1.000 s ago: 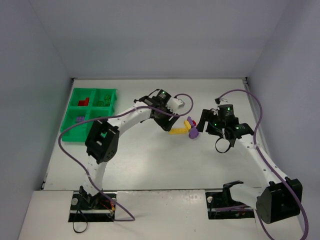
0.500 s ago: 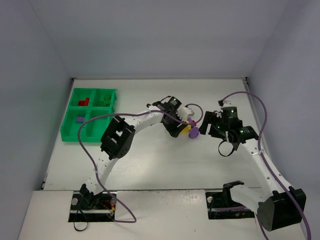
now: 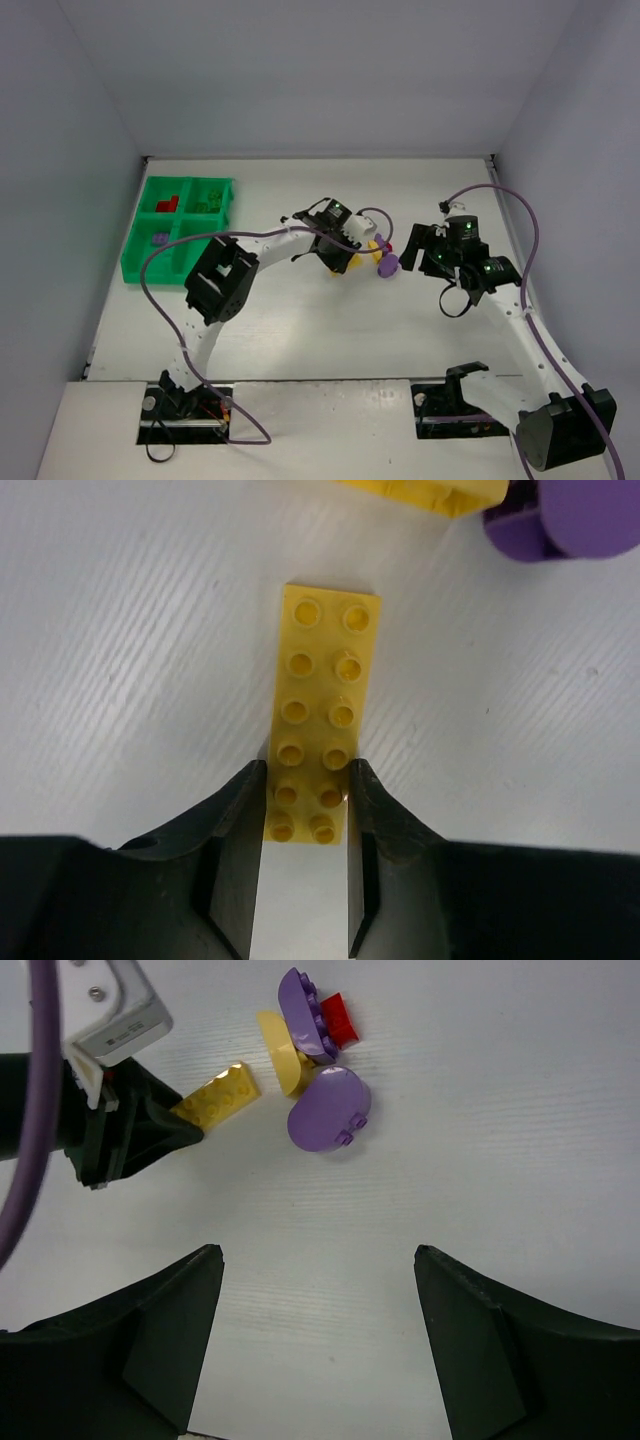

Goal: Sort the legos into containers by color

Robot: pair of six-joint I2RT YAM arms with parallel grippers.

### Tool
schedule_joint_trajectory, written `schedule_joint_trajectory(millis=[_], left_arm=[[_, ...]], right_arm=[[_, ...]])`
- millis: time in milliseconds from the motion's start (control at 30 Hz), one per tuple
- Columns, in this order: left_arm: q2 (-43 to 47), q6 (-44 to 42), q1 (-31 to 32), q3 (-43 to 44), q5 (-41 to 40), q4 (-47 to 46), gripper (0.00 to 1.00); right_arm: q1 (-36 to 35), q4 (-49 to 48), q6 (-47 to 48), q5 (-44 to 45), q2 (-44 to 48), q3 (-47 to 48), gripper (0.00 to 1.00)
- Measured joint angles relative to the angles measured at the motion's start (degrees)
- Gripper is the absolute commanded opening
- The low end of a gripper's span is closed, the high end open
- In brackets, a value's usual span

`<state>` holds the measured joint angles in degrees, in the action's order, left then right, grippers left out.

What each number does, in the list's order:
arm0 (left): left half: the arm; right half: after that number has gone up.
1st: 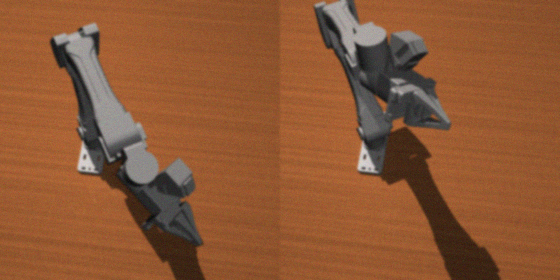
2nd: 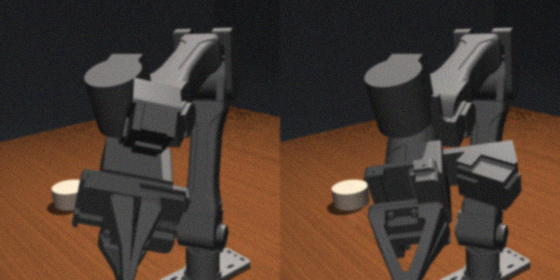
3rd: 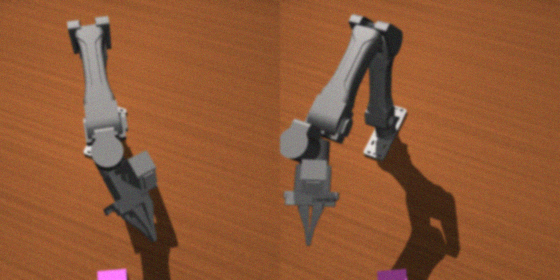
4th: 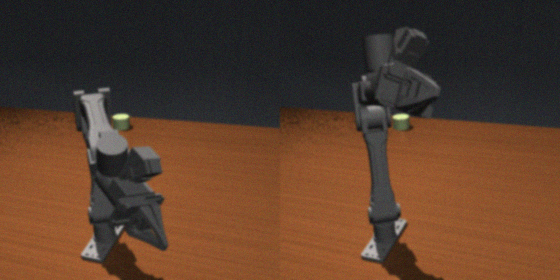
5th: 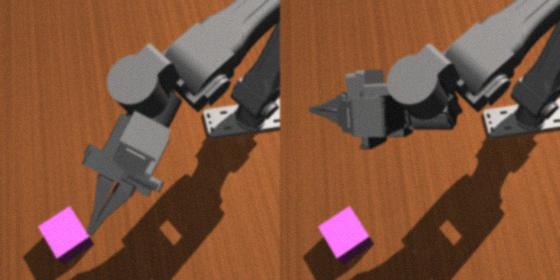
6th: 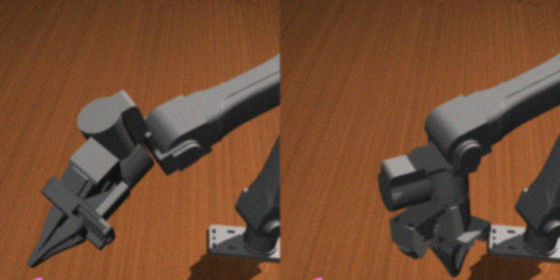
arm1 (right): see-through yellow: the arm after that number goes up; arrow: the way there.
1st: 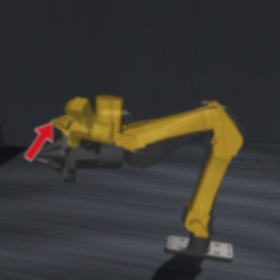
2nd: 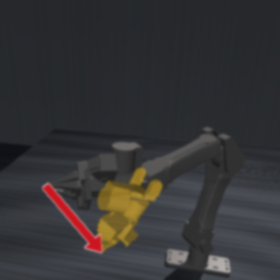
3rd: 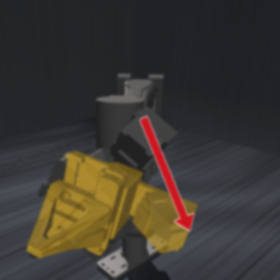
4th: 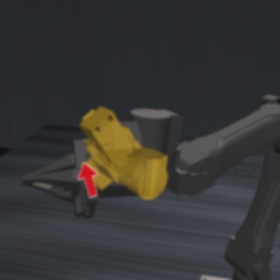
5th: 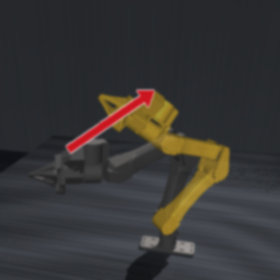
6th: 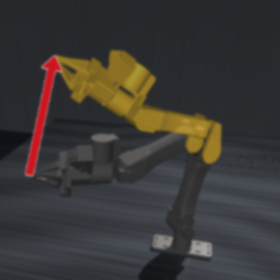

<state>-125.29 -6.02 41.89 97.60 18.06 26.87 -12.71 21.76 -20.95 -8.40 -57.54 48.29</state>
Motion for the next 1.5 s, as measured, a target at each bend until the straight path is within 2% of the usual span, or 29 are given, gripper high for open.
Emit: schedule_joint_trajectory(millis=[133, 300, 467, 600, 733, 800, 833, 933, 1133, 1167, 1267, 1300, 1400, 1433, 1500], left_arm=[[7.54, 5.81, -2.71, -10.99, -0.07, -1.95, 0.00], [23.17, 14.91, -13.53, -23.06, -2.29, -1.44, 0.00], [42.56, 20.59, -27.69, -26.08, -8.04, 0.31, 0.00], [50.62, 22.88, -37.40, -28.70, -10.84, 1.03, 0.00], [47.32, 25.09, -40.59, -29.83, -13.09, 3.52, 0.01], [43.23, 25.83, -41.33, -30.03, -13.44, 4.61, 0.18], [41.44, 26.05, -41.68, -30.05, -13.66, 4.98, 0.36], [36.96, 26.77, -42.62, -30.01, -14.88, 5.92, 0.50], [30.60, 27.76, -43.41, -26.84, -16.28, 7.54, 0.61], [30.18, 27.80, -43.41, -26.01, -16.41, 7.61, 0.66], [30.25, 28.11, -43.15, -23.74, -16.28, 7.72, 0.70], [30.51, 28.20, -42.73, -22.93, -16.31, 7.76, 0.71], [31.98, 28.72, -40.00, -21.11, -15.98, 7.80, 0.71], [32.63, 28.89, -38.25, -20.50, -15.76, 7.80, 0.71], [33.90, 29.29, -34.36, -19.80, -15.13, 7.72, 0.71]], right_arm=[[0.00, -0.02, 0.07, 0.02, -0.22, 0.00, 0.74], [0.00, -0.07, 0.26, 0.04, -1.20, 0.00, 0.73], [0.04, -0.55, 0.44, 0.02, -2.21, 0.00, 0.73], [0.04, -1.51, 0.44, -0.02, -3.08, 0.00, 0.73], [0.04, -1.99, 0.48, -0.11, -3.87, 0.00, 0.73], [0.04, -2.16, 0.48, -0.24, -4.04, 0.00, 0.73], [0.04, -2.27, 0.48, -0.28, -4.07, 0.00, 0.73], [0.04, -2.71, 0.48, -0.48, -4.07, -0.07, 0.73], [0.04, -3.28, 0.48, -0.66, -4.09, -1.05, 0.73], [0.04, -3.28, 0.48, -0.66, -4.13, -1.07, 0.73], [0.04, -3.43, 0.46, -0.61, -4.48, -1.09, 0.70], [0.04, -3.54, 0.44, -0.59, -4.79, -1.07, 0.68], [0.04, -3.98, 0.35, -0.52, -7.26, -1.07, 0.54], [0.04, -4.26, 0.26, -0.52, -8.57, -1.07, 0.43], [0.04, -4.92, 0.24, -0.48, -12.09, -0.90, 0.33]])
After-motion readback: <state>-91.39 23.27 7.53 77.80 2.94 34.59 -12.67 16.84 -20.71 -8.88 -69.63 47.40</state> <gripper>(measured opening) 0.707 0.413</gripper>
